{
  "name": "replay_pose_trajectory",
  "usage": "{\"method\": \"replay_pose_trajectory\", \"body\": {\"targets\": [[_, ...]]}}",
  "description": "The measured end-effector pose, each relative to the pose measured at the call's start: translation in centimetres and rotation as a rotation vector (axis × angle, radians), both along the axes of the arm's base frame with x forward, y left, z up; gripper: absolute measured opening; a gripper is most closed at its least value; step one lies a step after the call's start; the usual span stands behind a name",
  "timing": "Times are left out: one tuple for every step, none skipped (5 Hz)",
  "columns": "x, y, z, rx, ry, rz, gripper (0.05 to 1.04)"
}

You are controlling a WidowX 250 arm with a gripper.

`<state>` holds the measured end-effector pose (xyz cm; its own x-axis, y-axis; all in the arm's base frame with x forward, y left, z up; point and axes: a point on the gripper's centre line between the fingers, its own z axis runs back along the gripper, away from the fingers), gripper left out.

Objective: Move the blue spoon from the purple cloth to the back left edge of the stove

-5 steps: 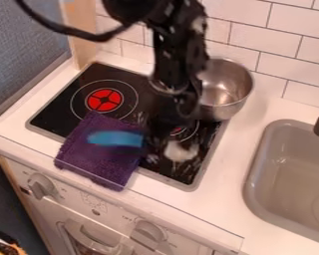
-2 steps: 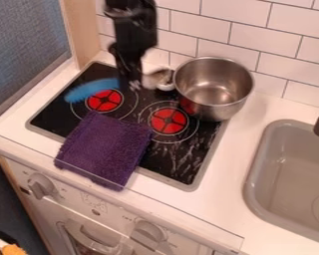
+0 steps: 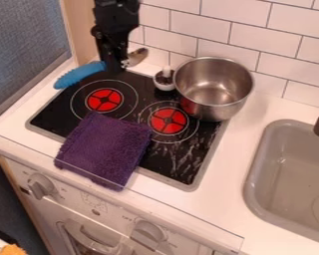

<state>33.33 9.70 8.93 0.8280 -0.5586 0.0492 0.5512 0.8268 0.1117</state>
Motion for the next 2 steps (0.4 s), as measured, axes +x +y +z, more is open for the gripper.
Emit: {"method": "replay_pose_trajectory", "body": {"targets": [[0.8,1.7,-2.0,-0.010,-0.007,0.075,0.312],[1.4,4.0,-4.0,-0.012,0.017,0.143,0.312]]}}
